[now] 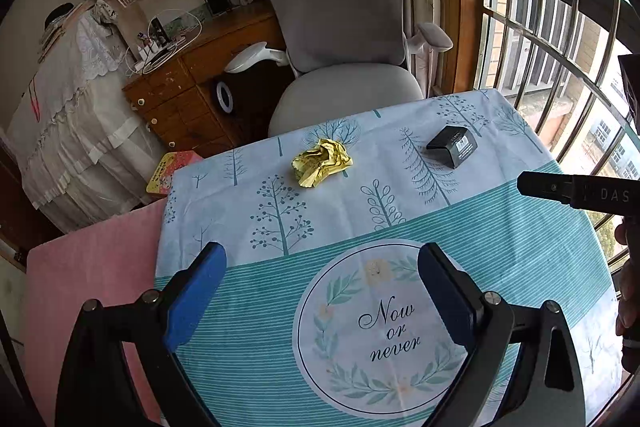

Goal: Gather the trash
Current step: 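Raise both tools back toward the table, then grasp the yellow crumpled paper with the left gripper while the right grasps the black box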

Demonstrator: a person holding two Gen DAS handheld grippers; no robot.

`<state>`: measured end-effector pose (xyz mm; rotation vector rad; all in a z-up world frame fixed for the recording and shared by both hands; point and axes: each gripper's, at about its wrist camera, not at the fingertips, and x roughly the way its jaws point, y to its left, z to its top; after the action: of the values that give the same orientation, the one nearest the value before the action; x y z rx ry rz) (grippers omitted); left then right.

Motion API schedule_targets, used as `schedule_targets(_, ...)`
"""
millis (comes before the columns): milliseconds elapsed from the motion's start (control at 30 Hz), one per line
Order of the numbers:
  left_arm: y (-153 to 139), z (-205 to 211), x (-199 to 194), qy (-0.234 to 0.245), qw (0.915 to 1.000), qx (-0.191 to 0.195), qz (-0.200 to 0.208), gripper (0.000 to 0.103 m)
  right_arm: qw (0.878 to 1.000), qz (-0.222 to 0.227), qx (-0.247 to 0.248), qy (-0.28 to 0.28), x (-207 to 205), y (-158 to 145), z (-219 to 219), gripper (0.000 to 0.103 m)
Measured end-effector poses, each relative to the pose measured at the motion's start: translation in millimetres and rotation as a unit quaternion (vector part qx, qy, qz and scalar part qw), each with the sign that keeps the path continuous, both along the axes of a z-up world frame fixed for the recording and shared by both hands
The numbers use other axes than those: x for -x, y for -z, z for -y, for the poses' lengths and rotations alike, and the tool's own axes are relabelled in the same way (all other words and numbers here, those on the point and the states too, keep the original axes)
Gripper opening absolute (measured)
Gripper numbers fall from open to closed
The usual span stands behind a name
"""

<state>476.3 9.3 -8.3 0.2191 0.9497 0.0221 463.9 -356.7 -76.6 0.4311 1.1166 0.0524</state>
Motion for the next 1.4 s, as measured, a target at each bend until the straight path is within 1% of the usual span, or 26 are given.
schedule_targets(67, 16, 2, -32, -0.005, 0.9999, -0.006, -0.01, 0.096, 1.0, -0.017, -0.007, 0.007, -32, 23, 9, 0.06)
schedule_targets(167, 36, 1, -68, -0.015, 0.9995, -0.017, -0.024, 0.096, 0.999, -0.04, -0.013, 0.026, -71, 54, 19, 0.06)
schedule_targets(233, 47, -8, -88, -0.029, 0.9987, -0.015, -0.039, 0.096, 0.997, -0.055, -0.02, 0.042, -88, 70, 23, 0.06)
schedule_targets(300, 58, -16, -104, -0.043, 0.9973, -0.005, -0.059, 0.096, 0.996, -0.072, -0.023, 0.047, -103, 83, 23, 0.06)
schedule_targets(333, 63, -18, -110, -0.049, 0.9965, 0.001, -0.067, 0.096, 0.997, -0.06, -0.02, 0.049, -106, 83, 21, 0.062)
schedule_targets(367, 68, -21, -116, -0.053, 0.9958, 0.006, -0.074, 0.096, 0.997, -0.056, -0.015, 0.046, -109, 85, 19, 0.063)
schedule_targets(400, 72, -23, -122, -0.056, 0.9951, 0.01, -0.08, 0.096, 0.997, -0.057, -0.012, 0.041, -114, 86, 15, 0.067)
schedule_targets(467, 78, -28, -131, -0.062, 0.9942, 0.01, -0.088, 0.096, 0.998, -0.053, 0.003, 0.032, -123, 86, 8, 0.069)
schedule_targets(600, 86, -33, -146, -0.067, 0.9936, 0.004, -0.09, 0.096, 0.997, -0.044, 0.058, 0.002, -136, 85, -11, 0.069)
schedule_targets(700, 92, -31, -155, -0.059, 0.9939, -0.003, -0.094, 0.096, 0.995, -0.034, 0.096, -0.013, -142, 86, -19, 0.069)
schedule_targets(800, 98, -25, -165, -0.047, 0.9941, -0.015, -0.096, 0.096, 0.993, -0.027, 0.112, -0.015, -145, 85, -20, 0.065)
schedule_targets(867, 104, -21, -172, -0.039, 0.9938, -0.027, -0.1, 0.096, 0.992, -0.026, 0.123, -0.016, -145, 85, -19, 0.059)
schedule_targets(933, 113, -22, -180, -0.04, 0.9925, -0.041, -0.108, 0.096, 0.991, -0.023, 0.127, -0.019, -146, 84, -17, 0.05)
schedule_targets(967, 117, -23, -183, -0.043, 0.9916, -0.045, -0.114, 0.096, 0.992, -0.021, 0.125, -0.021, -147, 84, -15, 0.048)
schedule_targets(1033, 124, -27, -191, -0.051, 0.9902, -0.037, -0.125, 0.096, 0.992, -0.017, 0.124, -0.028, -147, 84, -14, 0.043)
schedule_targets(1067, 126, -28, -194, -0.057, 0.9895, -0.03, -0.129, 0.094, 0.992, -0.015, 0.124, -0.034, -146, 84, -13, 0.042)
schedule_targets(1100, 128, -30, -196, -0.062, 0.9889, -0.02, -0.134, 0.09, 0.992, -0.012, 0.12, -0.038, -145, 83, -11, 0.04)
schedule_targets(1167, 134, -28, -199, -0.061, 0.9871, 0.004, -0.148, 0.057, 0.993, -0.01, 0.11, -0.047, -143, 83, -7, 0.036)
schedule_targets(1200, 135, -27, -199, -0.062, 0.9867, 0.008, -0.15, 0.054, 0.993, -0.009, 0.105, -0.051, -141, 82, -5, 0.034)
schedule_targets(1233, 134, -25, -197, -0.059, 0.9876, 0.012, -0.145, 0.04, 0.993, -0.008, 0.102, -0.055, -140, 82, -4, 0.031)
schedule_targets(1267, 135, -23, -197, -0.057, 0.9872, 0.014, -0.148, 0.022, 0.993, -0.007, 0.1, -0.059, -138, 81, -3, 0.03)
schedule_targets(1333, 136, -18, -193, -0.055, 0.9868, 0.019, -0.151, 0.006, 0.994, -0.005, 0.093, -0.064, -134, 79, -1, 0.025)
schedule_targets(1400, 136, -13, -187, -0.051, 0.9878, 0.016, -0.147, 0.005, 0.994, -0.005, 0.087, -0.066, -130, 77, 1, 0.022)
